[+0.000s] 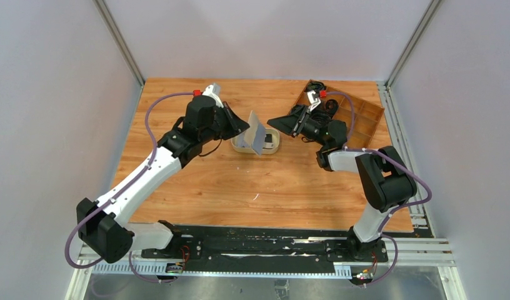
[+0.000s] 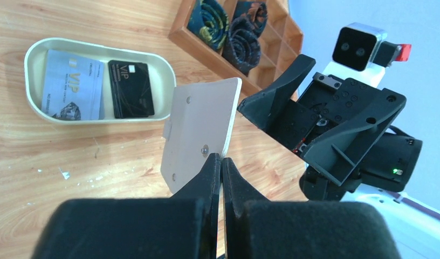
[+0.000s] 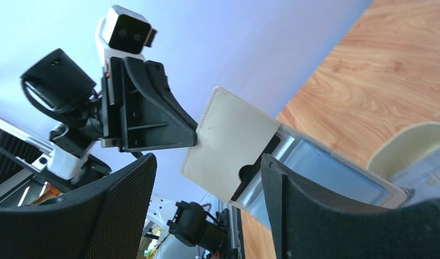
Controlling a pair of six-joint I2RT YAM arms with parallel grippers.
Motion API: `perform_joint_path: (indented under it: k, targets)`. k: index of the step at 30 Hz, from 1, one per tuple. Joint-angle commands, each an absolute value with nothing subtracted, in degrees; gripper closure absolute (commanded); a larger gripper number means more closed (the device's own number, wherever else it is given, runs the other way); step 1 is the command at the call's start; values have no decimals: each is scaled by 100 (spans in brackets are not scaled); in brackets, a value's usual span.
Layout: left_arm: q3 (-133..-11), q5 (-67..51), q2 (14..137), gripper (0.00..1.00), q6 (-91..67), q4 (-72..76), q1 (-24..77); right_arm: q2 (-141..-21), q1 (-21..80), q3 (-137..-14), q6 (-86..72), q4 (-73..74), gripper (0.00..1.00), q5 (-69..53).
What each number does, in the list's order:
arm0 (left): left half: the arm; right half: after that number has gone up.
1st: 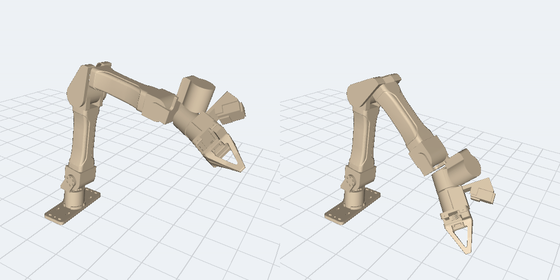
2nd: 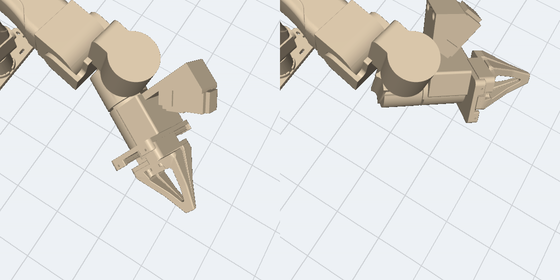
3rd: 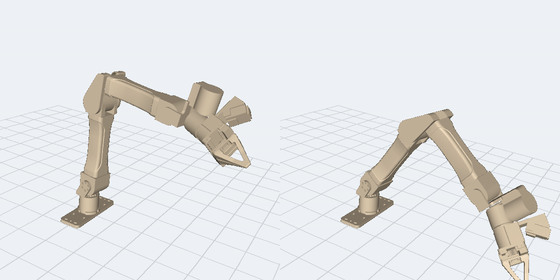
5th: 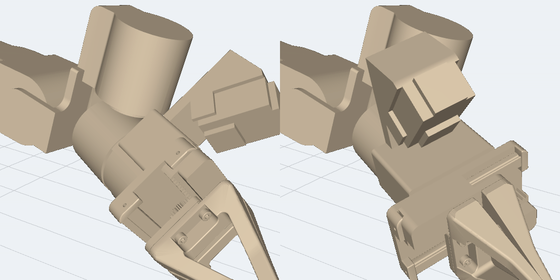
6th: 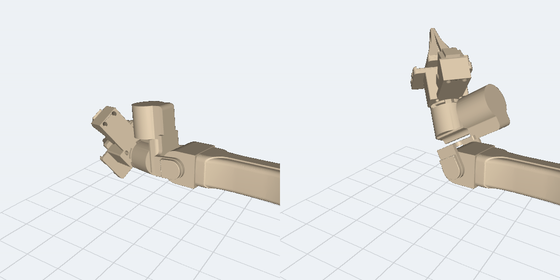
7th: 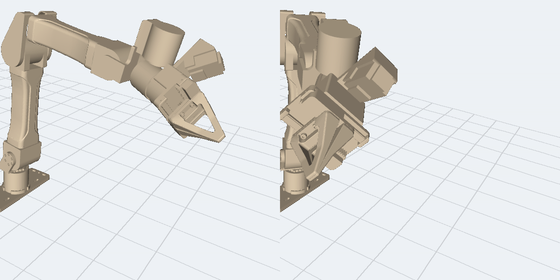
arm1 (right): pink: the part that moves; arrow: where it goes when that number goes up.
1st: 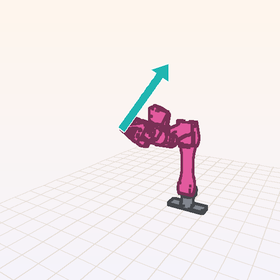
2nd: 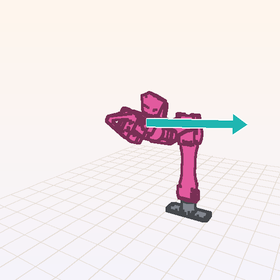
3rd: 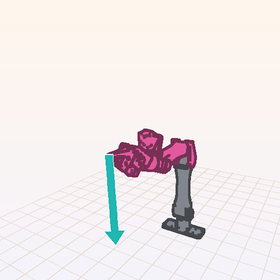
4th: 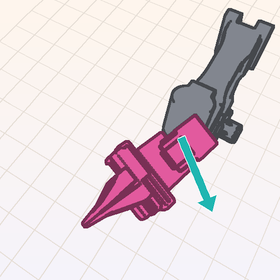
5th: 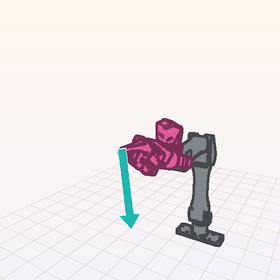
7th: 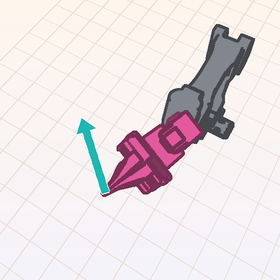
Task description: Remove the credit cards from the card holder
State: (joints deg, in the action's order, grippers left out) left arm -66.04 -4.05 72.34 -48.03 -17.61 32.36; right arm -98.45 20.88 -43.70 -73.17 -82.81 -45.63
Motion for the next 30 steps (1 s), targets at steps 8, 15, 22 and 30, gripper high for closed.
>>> perform_joint_path:
  k: [8,15,22,30]
  targets:
    - [-6916,-168,6872,100,-5142,-1168,3226,-9835,2228,-4727,-8069,-9149,25,-4631]
    - [-7025,-329,6912,100,-5263,-854,3223,-9901,2486,-5097,-8249,-9149,26,-4608]
    - [-6978,-457,6799,100,-5379,-531,3225,-10018,2580,-5256,-8332,-9149,26,-4540]
    - [-7032,-439,6687,100,-5361,-488,3226,-10019,2578,-5164,-8273,-9148,26,-4459]
